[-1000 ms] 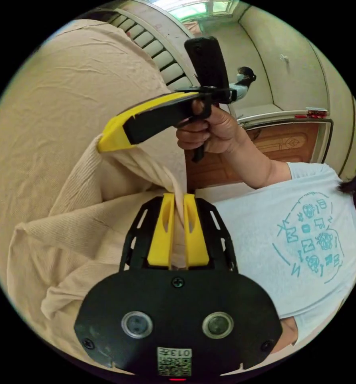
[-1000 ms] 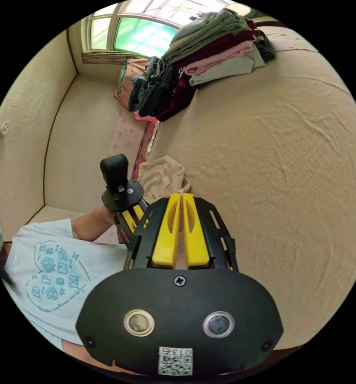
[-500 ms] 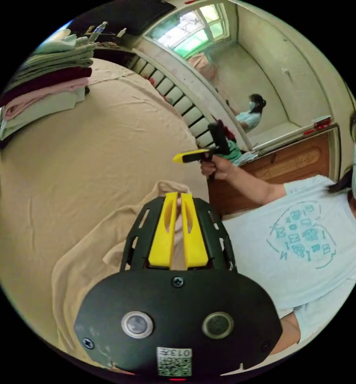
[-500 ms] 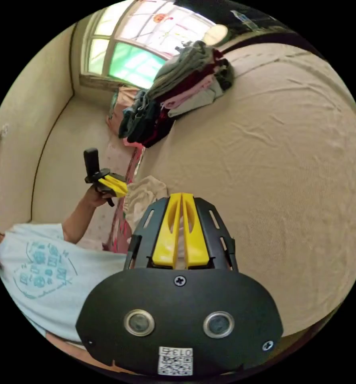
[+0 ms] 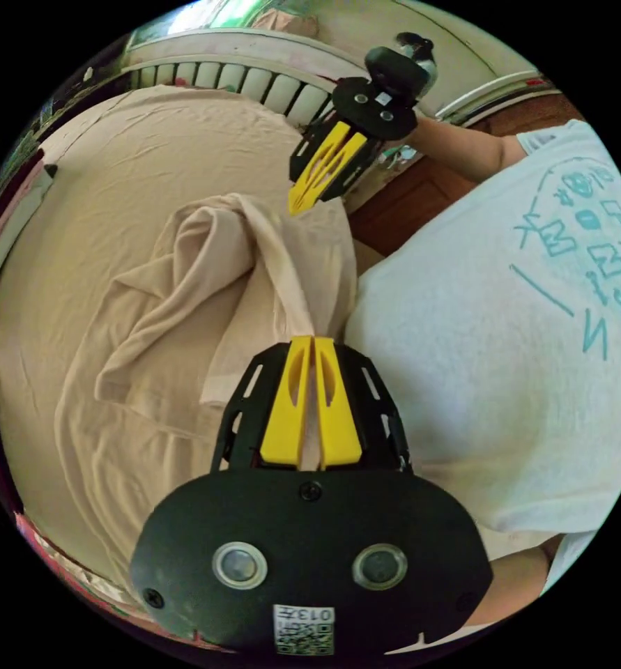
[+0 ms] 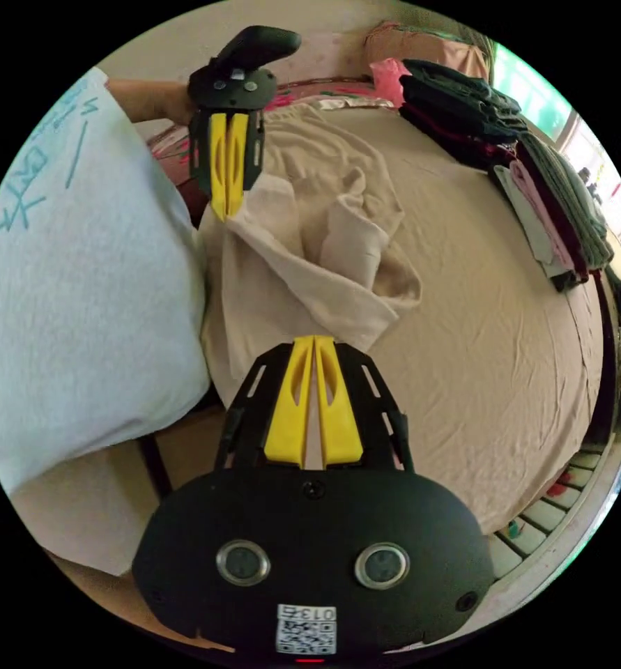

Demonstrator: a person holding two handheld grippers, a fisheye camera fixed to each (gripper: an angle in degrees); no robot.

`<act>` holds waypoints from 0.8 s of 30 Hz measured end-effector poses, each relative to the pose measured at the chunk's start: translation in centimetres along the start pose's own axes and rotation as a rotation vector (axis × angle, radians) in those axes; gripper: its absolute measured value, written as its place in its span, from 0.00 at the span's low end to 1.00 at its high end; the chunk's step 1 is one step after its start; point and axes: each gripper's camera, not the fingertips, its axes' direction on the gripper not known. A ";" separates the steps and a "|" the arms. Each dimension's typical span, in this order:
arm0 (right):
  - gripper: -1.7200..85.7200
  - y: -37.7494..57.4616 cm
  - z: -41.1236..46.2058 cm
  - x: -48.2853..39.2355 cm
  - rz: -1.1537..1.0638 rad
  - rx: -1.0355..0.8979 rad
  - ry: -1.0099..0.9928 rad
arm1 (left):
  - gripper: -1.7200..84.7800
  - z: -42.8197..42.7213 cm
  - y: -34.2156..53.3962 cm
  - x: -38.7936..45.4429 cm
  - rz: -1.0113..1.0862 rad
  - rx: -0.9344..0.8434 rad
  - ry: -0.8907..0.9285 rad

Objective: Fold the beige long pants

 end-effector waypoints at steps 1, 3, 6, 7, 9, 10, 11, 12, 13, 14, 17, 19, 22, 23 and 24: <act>0.02 0.5 0.4 -0.1 0.036 -0.046 0.003 | 0.02 1.2 0.2 0.1 -0.021 0.013 0.083; 0.03 1.2 0.2 0.2 0.113 -0.025 0.021 | 0.02 3.0 0.2 -0.2 -0.048 0.034 0.192; 0.05 0.3 -2.6 0.4 0.209 0.146 0.009 | 0.02 4.1 -0.6 -0.7 -0.061 0.069 0.239; 0.06 -0.9 -3.0 -0.2 0.183 0.174 0.025 | 0.02 4.0 -1.2 -0.6 -0.041 0.088 0.258; 0.07 -2.8 -2.4 -1.3 0.125 0.144 0.081 | 0.02 4.1 -2.2 -0.3 -0.002 0.082 0.283; 0.08 -3.7 -1.2 -1.5 0.111 0.093 0.107 | 0.02 4.1 -2.6 -0.1 0.023 0.057 0.271; 0.07 -4.3 0.0 -1.6 0.090 0.034 0.075 | 0.02 4.1 -2.8 0.0 0.033 0.045 0.262; 0.07 -4.5 0.5 -1.6 0.081 0.008 0.051 | 0.02 4.0 -3.0 0.0 0.049 0.031 0.251; 0.05 -4.3 1.3 -1.9 0.056 -0.041 0.025 | 0.02 3.9 -2.9 -0.1 0.051 0.024 0.252; 0.04 -3.7 2.0 -2.3 0.021 -0.105 0.035 | 0.02 3.9 -2.8 -0.3 0.046 0.025 0.251; 0.03 -1.3 1.7 -2.6 0.058 -0.107 0.053 | 0.02 3.2 -1.5 -1.7 -0.014 0.098 0.275; 0.03 -0.1 0.7 -2.6 0.106 -0.051 0.053 | 0.02 2.8 -0.6 -2.7 -0.057 0.155 0.328; 0.02 1.6 -1.4 -1.3 0.238 0.098 0.013 | 0.02 2.2 0.0 -3.1 -0.061 0.181 0.320; 0.02 2.2 -2.0 -0.5 0.297 0.152 -0.012 | 0.02 2.0 0.1 -3.2 -0.061 0.190 0.316; 0.02 2.5 -2.2 -0.1 0.324 0.179 -0.021 | 0.02 1.4 0.4 -3.4 -0.065 0.214 0.314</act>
